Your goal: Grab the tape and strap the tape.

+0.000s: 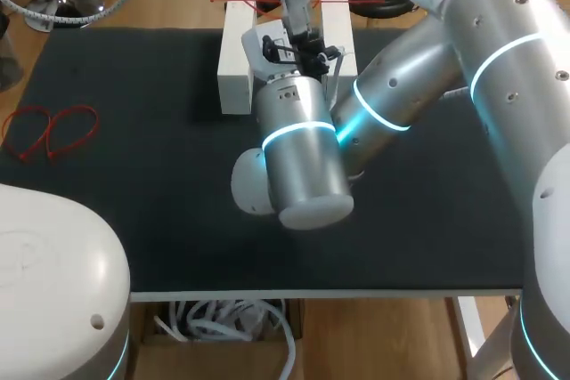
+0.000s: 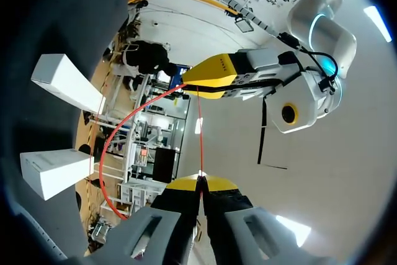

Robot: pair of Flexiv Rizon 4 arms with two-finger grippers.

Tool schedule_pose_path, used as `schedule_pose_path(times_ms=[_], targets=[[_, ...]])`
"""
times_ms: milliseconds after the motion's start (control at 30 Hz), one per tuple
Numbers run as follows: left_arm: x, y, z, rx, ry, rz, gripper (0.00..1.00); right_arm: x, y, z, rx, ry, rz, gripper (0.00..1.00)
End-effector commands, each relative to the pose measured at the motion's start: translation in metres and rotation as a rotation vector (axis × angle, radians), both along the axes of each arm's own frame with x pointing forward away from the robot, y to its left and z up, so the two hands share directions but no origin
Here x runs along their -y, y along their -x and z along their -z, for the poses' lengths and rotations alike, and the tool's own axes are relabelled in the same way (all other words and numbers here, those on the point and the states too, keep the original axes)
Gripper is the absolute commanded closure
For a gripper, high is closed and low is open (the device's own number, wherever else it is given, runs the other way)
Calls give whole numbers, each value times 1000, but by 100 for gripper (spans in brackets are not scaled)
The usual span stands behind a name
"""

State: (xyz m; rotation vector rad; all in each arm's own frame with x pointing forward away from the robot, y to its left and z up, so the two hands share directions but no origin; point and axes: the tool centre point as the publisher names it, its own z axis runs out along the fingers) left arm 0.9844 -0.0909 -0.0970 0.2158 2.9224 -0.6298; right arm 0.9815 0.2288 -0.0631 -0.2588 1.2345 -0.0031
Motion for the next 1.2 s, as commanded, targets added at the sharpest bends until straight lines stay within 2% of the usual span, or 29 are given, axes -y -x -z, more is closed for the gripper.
schedule_pose_path(times_ms=[33,733,1200], targets=[[0,-1,-1,-3,-4,0,100,-1,2,-2,-6,4,1,100],[0,-1,-1,-3,-4,0,100,3,2,1,-16,12,9,100],[0,-1,-1,-3,-4,0,100,-4,1,2,-23,1,9,100]])
